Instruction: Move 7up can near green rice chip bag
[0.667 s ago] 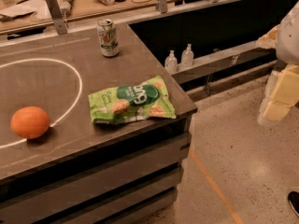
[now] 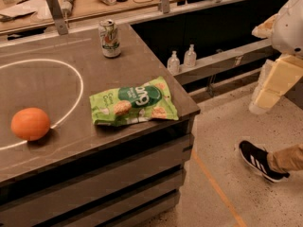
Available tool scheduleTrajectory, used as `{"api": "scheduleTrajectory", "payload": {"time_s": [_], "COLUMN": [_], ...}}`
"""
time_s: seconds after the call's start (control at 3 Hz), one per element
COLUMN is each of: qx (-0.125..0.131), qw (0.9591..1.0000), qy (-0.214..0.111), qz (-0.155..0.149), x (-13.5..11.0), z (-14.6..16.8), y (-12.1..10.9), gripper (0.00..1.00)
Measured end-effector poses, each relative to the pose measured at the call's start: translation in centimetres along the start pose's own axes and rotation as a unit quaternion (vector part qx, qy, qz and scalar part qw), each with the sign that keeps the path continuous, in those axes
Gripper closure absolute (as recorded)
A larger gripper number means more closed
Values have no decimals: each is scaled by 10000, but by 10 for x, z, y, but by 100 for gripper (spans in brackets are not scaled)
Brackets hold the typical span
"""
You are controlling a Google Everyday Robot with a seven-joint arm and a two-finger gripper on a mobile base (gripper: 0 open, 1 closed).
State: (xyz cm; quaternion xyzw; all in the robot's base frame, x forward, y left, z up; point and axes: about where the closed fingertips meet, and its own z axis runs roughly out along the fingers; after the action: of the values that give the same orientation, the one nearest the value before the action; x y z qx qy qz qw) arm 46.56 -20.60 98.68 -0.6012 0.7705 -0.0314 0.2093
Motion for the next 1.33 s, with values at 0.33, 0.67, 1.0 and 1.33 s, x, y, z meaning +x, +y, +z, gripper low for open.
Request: {"api": "scheduleTrajectory", "payload": {"time_s": [0.33, 0.67, 1.0, 1.33], "qx": [351, 595, 708, 699], "qw": [9986, 9934, 9860, 9868], "qy": [-393, -981, -1488, -1447], "qz": [-35, 7, 238, 195], "x": [-36, -120, -197, -191], "z": [15, 53, 89, 85], "y": [-48, -134, -183, -179], "gripper": [0, 0, 0, 0]}}
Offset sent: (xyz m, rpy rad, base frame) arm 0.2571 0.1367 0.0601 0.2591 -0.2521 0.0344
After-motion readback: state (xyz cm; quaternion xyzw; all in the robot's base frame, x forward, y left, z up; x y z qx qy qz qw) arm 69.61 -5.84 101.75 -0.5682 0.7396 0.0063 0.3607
